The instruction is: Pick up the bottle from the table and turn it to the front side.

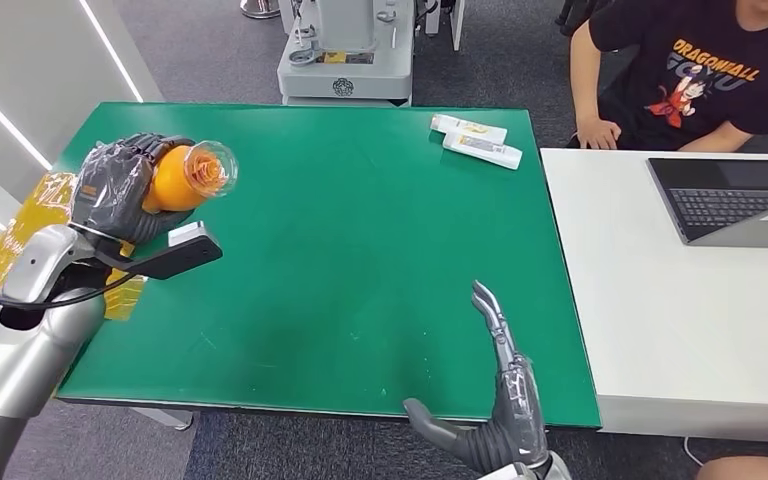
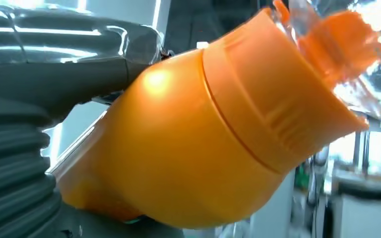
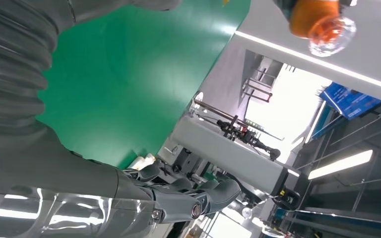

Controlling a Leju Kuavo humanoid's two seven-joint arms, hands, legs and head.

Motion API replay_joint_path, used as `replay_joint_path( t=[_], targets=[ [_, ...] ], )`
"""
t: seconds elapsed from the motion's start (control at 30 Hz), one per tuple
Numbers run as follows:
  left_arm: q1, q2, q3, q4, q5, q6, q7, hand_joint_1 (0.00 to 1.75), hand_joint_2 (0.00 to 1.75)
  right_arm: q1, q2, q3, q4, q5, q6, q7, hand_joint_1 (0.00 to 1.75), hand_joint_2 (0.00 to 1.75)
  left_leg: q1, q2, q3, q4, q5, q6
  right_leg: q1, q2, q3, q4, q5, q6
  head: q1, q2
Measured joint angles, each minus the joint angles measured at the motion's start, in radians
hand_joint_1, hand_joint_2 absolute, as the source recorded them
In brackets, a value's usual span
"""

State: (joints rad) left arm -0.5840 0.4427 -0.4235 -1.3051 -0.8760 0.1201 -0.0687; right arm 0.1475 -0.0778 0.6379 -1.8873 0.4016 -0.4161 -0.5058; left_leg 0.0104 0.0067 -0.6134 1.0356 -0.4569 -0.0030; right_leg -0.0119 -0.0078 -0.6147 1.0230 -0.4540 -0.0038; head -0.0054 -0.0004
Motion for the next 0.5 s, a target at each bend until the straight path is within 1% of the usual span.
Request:
replay_joint_path(
  t=[0.1, 0.23, 0.33, 0.5],
  targets=[
    [0.001, 0.019, 0.002, 0.028, 0.023, -0.034, 0.000, 1.75, 1.75, 0.006, 0.013, -0.009, -0.009, 0.007, 0.024, 0.001, 0.00, 1.75, 0.000, 0.000, 0.000, 0.000, 0.000, 0.000, 0.000, 0.000, 0.000, 0.000, 0.000, 0.000, 0.000, 0.000],
    [0.001, 0.029, 0.003, 0.085, -0.016, -0.040, 0.007, 1.75, 1.75, 0.007, 0.022, -0.025, -0.017, 0.014, 0.058, -0.003, 0.00, 1.75, 0.000, 0.000, 0.000, 0.000, 0.000, 0.000, 0.000, 0.000, 0.000, 0.000, 0.000, 0.000, 0.000, 0.000],
    [0.004, 0.024, 0.004, 0.135, -0.032, -0.037, 0.010, 1.75, 1.75, 0.008, 0.029, -0.043, -0.019, 0.012, 0.073, -0.016, 0.00, 1.75, 0.000, 0.000, 0.000, 0.000, 0.000, 0.000, 0.000, 0.000, 0.000, 0.000, 0.000, 0.000, 0.000, 0.000],
    [0.012, 0.000, 0.007, 0.218, -0.066, -0.007, 0.006, 1.75, 1.75, 0.010, 0.053, -0.067, -0.032, 0.005, 0.068, -0.034, 0.00, 1.75, 0.000, 0.000, 0.000, 0.000, 0.000, 0.000, 0.000, 0.000, 0.000, 0.000, 0.000, 0.000, 0.000, 0.000]
  ],
)
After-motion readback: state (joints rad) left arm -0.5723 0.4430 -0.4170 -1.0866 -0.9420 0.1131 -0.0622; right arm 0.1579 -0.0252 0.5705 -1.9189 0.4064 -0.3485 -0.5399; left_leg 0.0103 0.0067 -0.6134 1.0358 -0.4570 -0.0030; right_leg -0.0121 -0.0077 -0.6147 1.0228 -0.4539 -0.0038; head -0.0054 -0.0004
